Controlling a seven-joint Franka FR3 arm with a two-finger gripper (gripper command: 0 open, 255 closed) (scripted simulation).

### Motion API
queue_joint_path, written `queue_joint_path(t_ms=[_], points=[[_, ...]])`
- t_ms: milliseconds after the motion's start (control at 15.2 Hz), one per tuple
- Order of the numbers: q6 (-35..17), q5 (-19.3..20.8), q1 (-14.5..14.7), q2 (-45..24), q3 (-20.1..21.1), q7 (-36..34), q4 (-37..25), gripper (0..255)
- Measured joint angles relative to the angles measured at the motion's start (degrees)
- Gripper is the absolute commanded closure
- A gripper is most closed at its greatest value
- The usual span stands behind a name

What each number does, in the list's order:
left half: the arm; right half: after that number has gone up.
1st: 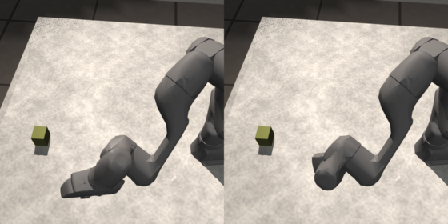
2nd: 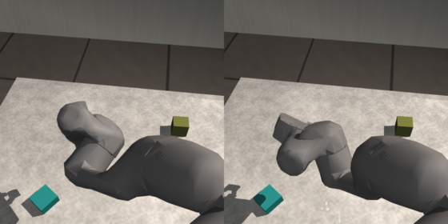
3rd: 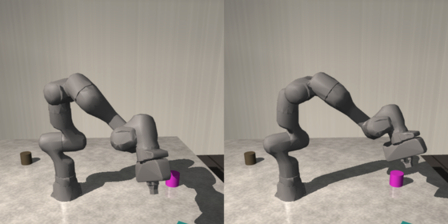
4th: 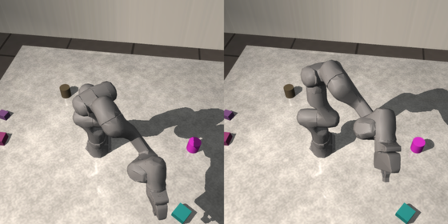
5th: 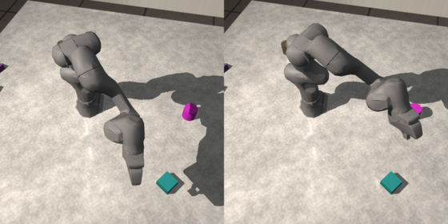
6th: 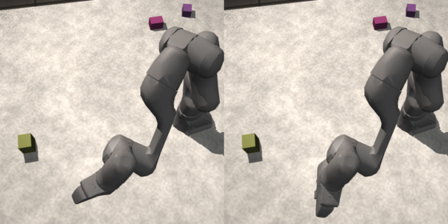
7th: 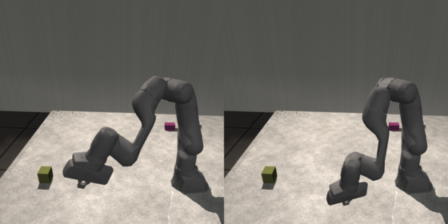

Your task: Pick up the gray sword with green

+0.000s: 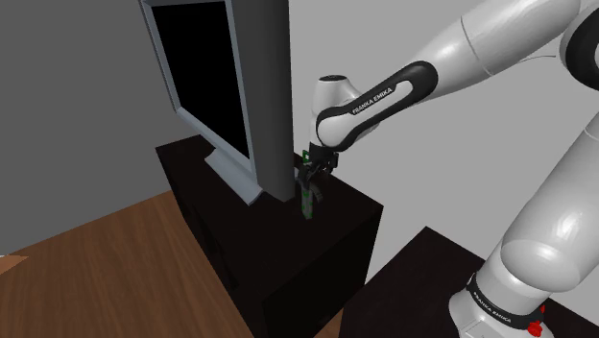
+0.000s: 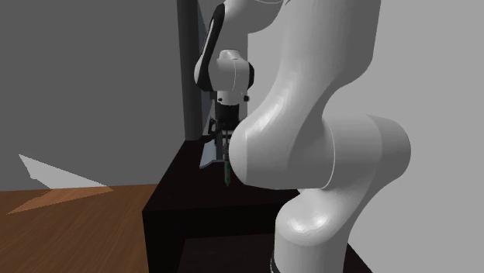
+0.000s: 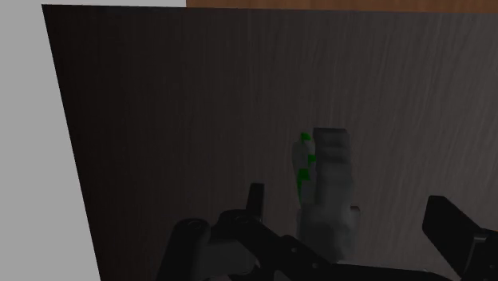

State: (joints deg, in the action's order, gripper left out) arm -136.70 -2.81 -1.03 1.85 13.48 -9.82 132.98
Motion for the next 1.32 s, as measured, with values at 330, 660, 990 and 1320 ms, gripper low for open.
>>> queue_joint_path(t_ms=[330,660,990,1320], points=[[-3.4,0.7,0.1,-2.3,0.1,-0.5,1.1,255],[-3.7,0.8,0.0,-2.6,0.0,-0.5,1.0,255],[-3.7,0.8,0.0,-2.6,0.0,-0.5,1.1,255],[-0.6,0.1,0.1,-0.3,0.1,-0.2,0.2,255]])
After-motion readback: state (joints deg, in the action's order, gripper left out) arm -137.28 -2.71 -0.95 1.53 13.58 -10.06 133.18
